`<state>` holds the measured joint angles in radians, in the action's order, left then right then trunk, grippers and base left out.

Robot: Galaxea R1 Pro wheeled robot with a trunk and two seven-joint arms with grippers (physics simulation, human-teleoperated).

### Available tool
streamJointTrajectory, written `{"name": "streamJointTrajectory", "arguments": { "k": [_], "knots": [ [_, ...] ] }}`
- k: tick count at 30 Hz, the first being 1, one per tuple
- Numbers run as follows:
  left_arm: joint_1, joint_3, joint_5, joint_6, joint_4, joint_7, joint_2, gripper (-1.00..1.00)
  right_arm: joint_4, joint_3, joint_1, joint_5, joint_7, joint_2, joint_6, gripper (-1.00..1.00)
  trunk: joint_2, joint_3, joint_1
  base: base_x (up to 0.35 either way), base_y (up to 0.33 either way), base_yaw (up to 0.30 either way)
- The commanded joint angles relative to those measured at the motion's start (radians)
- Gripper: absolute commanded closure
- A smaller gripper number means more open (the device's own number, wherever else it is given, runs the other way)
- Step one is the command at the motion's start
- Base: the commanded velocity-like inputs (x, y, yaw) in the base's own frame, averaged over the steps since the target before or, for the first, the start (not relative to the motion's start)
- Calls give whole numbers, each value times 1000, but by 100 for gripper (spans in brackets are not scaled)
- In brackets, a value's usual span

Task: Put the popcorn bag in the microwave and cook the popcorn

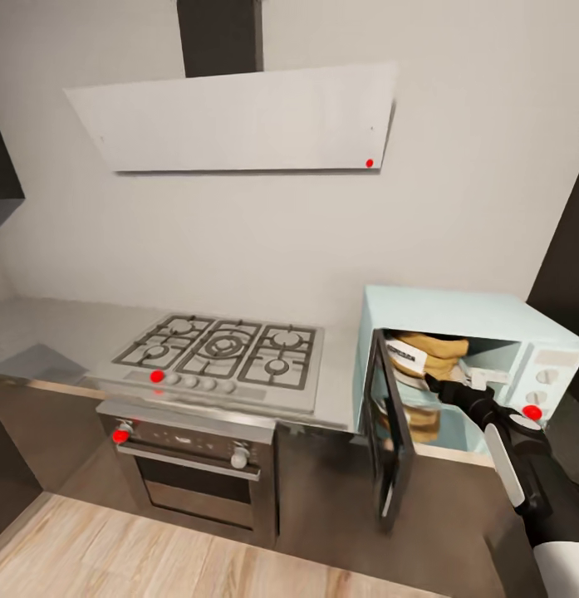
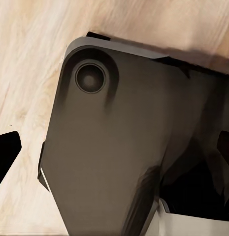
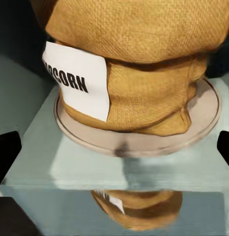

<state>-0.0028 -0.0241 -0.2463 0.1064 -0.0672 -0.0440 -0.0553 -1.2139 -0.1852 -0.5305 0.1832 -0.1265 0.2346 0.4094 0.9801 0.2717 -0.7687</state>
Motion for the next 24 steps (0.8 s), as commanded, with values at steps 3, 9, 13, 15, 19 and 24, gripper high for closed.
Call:
{"name": "streamJointTrajectory", "arguments": {
  "k": [3, 9, 13, 15, 19, 24],
  "knots": [
    [0, -2, -2, 2, 0, -2, 0, -100, -1, -2, -1, 3, -3, 0, 7, -100, 1, 1, 1, -331, 0, 0],
    [0, -2, -2, 2, -2, -2, 0, -100, 5, -2, 0, 5, -10, 7, 11, -100, 1, 1, 1, -331, 0, 0],
    [0, -2, -3, 4, -5, -2, 0, -100, 11, -4, 0, 5, -11, 14, 103, -100, 1, 1, 1, -331, 0, 0],
    [0, -2, -4, 4, -5, -2, 1, -100, 19, -8, 2, 4, -11, 19, 164, -100, 1, 1, 1, -332, 0, 0],
    [0, -3, -8, 5, -5, -2, 1, -100, 104, -16, 69, 4, -13, 62, 200, -100, 1, 1, 1, -332, 0, 0],
    [0, -5, -10, 6, -6, -2, 2, -100, 322, -18, 102, -2, -13, 92, 180, -100, 1, 1, 1, -332, 0, 0]
  ]
}}
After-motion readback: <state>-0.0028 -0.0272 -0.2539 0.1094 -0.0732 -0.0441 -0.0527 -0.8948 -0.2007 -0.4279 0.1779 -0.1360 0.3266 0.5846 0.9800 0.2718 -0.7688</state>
